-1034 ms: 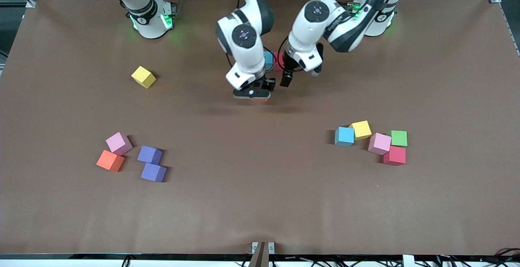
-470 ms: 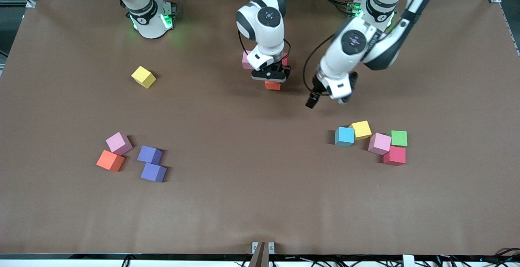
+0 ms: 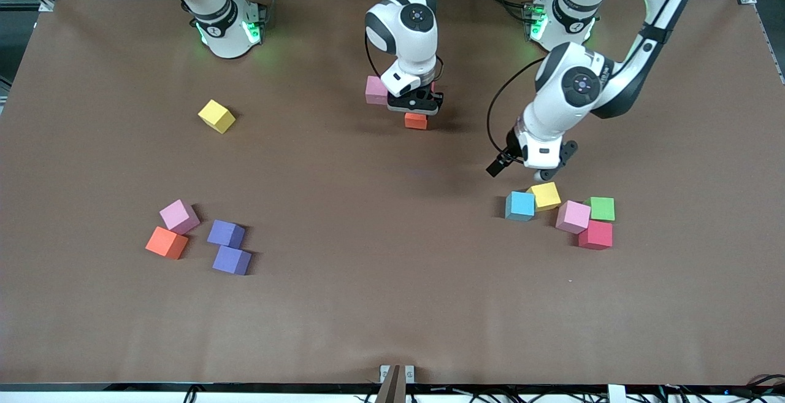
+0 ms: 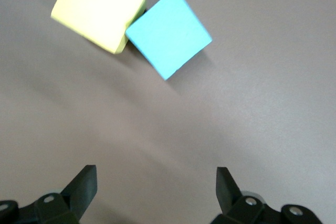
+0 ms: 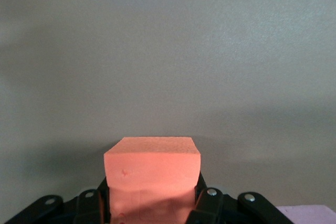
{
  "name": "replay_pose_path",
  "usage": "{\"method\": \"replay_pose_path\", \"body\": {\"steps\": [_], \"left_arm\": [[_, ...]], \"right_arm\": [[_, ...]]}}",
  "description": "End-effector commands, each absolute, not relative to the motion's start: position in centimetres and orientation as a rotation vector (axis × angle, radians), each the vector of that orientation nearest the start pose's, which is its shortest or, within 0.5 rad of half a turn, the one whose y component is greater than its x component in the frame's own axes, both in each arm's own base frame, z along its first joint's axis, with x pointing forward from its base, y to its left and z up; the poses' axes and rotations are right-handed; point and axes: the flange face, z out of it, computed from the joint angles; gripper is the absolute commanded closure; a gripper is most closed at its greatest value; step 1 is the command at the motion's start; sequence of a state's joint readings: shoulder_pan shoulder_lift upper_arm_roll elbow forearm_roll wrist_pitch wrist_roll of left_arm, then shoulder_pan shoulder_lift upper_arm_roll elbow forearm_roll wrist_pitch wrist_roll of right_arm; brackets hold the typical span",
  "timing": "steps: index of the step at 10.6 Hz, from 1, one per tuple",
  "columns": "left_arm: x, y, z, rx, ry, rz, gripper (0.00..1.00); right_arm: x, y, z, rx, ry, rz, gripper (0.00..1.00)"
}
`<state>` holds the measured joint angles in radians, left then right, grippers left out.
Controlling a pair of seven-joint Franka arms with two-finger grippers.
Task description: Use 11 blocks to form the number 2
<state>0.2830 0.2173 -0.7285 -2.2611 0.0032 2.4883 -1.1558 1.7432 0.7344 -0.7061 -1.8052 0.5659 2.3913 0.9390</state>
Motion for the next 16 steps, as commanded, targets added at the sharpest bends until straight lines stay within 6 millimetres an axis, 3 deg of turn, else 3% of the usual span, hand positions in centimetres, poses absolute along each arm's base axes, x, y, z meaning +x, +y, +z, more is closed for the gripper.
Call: {"method": "replay_pose_path", "body": {"steps": [1,3,5,8,10,11,12,13,14,16], "left_arm": [[50.7,-22.0,29.8,-3.072,-1.164,0.113,0.0],[52.4,-19.7,29.5,-2.913,-1.528,0.144,0.0],[54.0,-19.8,28.6,-2.714,-1.872,0.221,0.0],[54.6,-20.1,28.0,-2.625,-1.963,0.198,0.0],[55.0,-18.1,27.1,-2.604,-1.85,0.121,0.0],[55.8,-17.6,28.2,-2.583,-1.79,0.09,0.0],[57.1,-16.8,29.4,-2.554,-1.761,0.102,0.0],[58.0,-16.9,30.6,-2.52,-1.754,0.123,0.0],[58.2,-17.7,31.2,-2.501,-1.726,0.149,0.0],[58.1,-18.1,31.3,-2.384,-1.855,0.151,0.0]], "right_arm": [[28.4,58.9,21.3,-3.096,0.279,-0.192,0.96],[27.9,59.1,21.1,-3.094,0.29,-0.198,0.96],[27.7,59.2,21.1,-3.091,0.307,-0.198,0.96],[27.0,59.4,20.4,-3.1,0.3,-0.205,0.96],[26.8,59.6,20.4,-3.098,0.305,-0.208,0.96],[26.8,59.6,20.3,-3.1,0.306,-0.21,0.96],[26.9,59.6,20.2,-3.101,0.307,-0.212,0.84],[26.8,59.7,20.2,-3.102,0.305,-0.21,0.62],[27.0,59.6,20.2,-3.098,0.327,-0.211,0.22],[27.2,59.8,20.6,-3.088,0.355,-0.208,0.06]]}}
